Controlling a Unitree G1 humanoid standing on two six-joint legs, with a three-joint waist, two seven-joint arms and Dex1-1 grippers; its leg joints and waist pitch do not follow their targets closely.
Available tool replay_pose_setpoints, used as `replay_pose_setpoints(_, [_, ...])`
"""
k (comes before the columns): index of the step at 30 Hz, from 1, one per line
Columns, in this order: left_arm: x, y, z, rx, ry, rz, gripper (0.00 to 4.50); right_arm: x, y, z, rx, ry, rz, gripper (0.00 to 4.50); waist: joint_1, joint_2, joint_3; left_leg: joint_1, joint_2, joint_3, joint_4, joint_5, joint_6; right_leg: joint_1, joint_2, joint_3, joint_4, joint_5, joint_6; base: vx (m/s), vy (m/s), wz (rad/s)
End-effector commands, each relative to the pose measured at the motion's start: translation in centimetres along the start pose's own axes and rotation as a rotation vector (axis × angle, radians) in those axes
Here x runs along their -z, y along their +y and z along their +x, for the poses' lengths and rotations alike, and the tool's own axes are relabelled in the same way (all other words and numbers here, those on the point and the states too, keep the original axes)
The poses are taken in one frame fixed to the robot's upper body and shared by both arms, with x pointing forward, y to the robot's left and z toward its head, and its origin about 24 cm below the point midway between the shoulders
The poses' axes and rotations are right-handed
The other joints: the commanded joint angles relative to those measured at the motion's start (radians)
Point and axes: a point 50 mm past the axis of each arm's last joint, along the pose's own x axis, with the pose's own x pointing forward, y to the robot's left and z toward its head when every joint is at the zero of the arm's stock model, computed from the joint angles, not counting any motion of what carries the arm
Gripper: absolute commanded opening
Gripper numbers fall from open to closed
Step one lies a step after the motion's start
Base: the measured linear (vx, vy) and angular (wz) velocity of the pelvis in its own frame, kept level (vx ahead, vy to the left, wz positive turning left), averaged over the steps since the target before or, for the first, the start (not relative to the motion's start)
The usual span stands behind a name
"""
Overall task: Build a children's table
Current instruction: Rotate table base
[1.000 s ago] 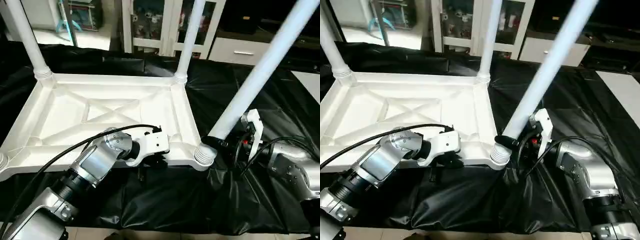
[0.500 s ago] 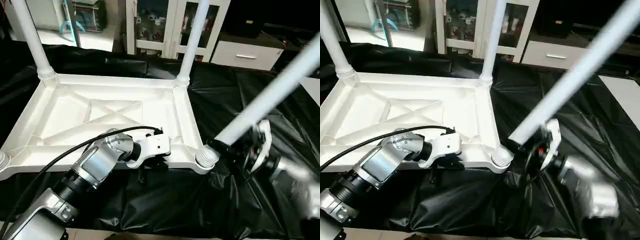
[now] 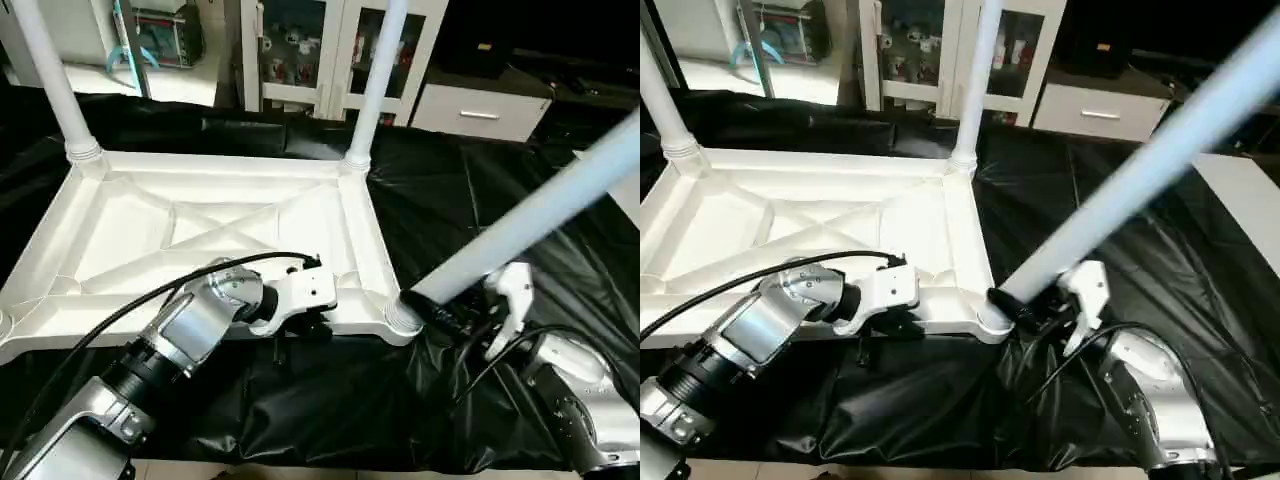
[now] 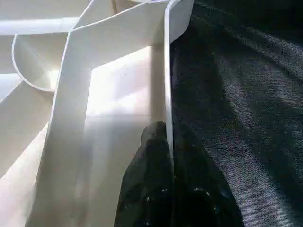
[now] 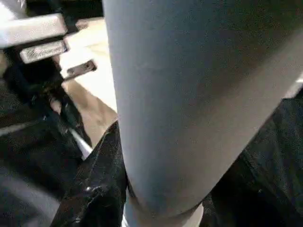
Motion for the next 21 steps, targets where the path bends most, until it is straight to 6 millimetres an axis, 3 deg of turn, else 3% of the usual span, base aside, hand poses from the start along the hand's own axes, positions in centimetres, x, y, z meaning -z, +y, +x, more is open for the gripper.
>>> replay_pose_setpoints(1, [0.1,1.4,-1.5,-0.103,-0.005,-0.003,0.00,7.2,1.9,-2.6,-0.065,0.434,0.169,1.84,-0.006,0.002,-0.022,0.016,0.072,-0.051,-0.087,-0.477,-0.021,-0.004,-0.073,0.049,-0.103,-0.549,-0.085,0.000,0.000,0.00])
replay_pose_setpoints(3, [0.1,1.4,-1.5,-0.102,-0.005,-0.004,0.00,7.1,1.7,-2.6,-0.074,0.441,0.180,1.84,-0.005,0.004,-0.022,0.019,0.071,-0.048,-0.086,-0.482,-0.019,-0.008,-0.074,0.053,-0.104,-0.535,-0.095,0.000,0.000,0.00])
replay_pose_setpoints(5, [0.1,1.3,-1.5,-0.098,-0.005,-0.003,0.00,6.8,1.2,-2.4,-0.083,0.447,0.228,1.84,-0.007,-0.001,-0.022,0.015,0.072,-0.052,-0.088,-0.490,-0.021,-0.003,-0.073,0.050,-0.101,-0.538,-0.097,0.000,0.000,0.00])
replay_pose_setpoints(14, [0.2,0.7,-1.3,-0.058,-0.005,-0.002,0.00,4.5,-2.2,-1.5,-0.014,0.386,0.404,1.84,-0.009,-0.002,-0.025,0.016,0.073,-0.051,-0.086,-0.485,-0.032,-0.005,-0.075,0.050,-0.100,-0.519,-0.110,0.000,0.000,0.00])
replay_pose_setpoints(21, [0.2,0.6,-1.3,-0.052,-0.005,-0.002,0.00,5.6,-2.3,-1.8,0.012,0.447,0.450,1.84,-0.013,-0.006,-0.022,0.019,0.072,-0.055,-0.085,-0.517,-0.039,-0.011,-0.079,0.048,-0.108,-0.591,-0.086,0.000,0.000,0.00])
